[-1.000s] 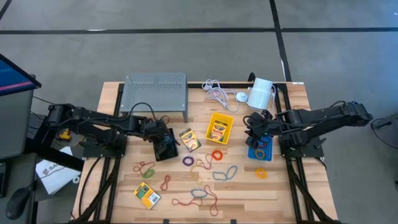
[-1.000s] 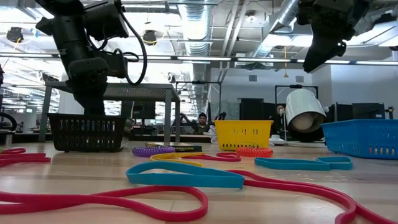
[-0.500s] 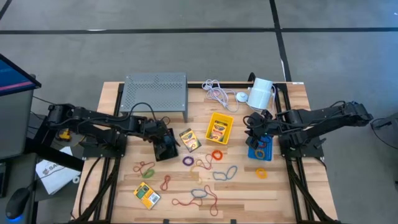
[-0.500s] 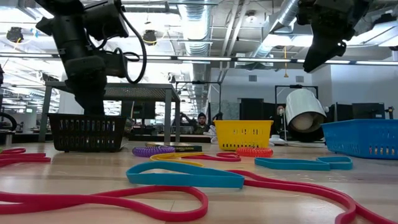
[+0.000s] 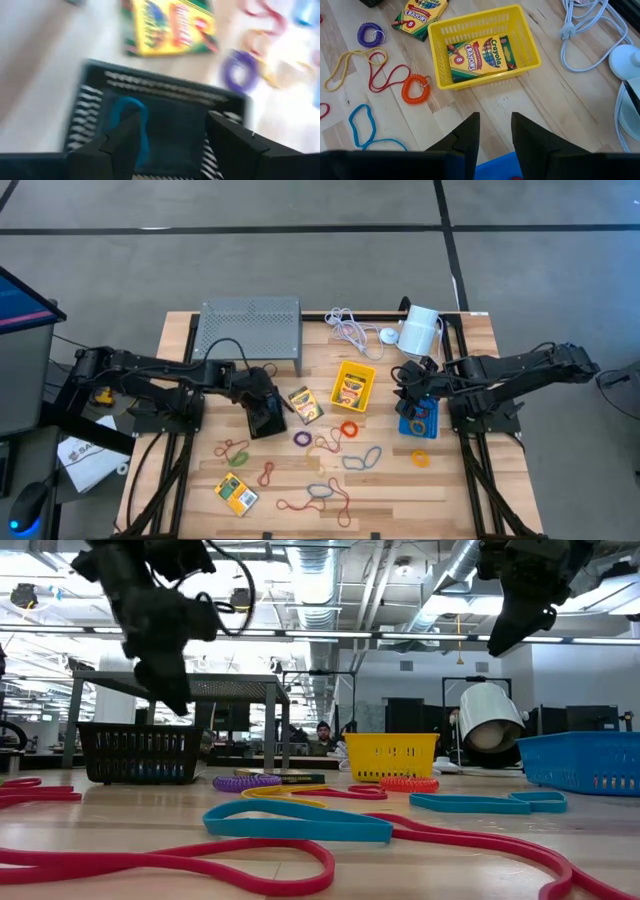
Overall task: Pick & Place Office Desk Supplies
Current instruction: Put the red rubber band into the black bin
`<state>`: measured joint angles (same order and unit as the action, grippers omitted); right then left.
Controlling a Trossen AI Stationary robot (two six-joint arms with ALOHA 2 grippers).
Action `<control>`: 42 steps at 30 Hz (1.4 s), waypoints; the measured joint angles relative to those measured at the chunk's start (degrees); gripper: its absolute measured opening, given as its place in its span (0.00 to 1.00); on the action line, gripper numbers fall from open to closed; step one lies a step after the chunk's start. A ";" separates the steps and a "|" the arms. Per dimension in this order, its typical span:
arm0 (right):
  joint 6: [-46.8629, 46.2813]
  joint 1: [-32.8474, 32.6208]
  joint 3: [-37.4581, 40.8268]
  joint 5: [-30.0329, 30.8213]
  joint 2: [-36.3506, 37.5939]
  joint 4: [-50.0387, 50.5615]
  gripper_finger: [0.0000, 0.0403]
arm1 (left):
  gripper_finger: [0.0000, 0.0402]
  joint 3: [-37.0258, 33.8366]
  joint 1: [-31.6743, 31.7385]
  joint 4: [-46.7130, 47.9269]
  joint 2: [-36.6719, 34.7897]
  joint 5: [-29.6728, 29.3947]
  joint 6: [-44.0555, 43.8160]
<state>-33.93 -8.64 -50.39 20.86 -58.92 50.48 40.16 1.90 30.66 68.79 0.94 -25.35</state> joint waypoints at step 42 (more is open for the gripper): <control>-0.11 -1.99 0.02 -0.02 0.00 -1.53 0.27 | 0.47 4.05 -29.53 27.36 9.37 -0.39 -21.59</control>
<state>-34.04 -10.64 -50.37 20.84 -58.92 48.95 44.21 -27.62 58.02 78.16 0.55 -46.94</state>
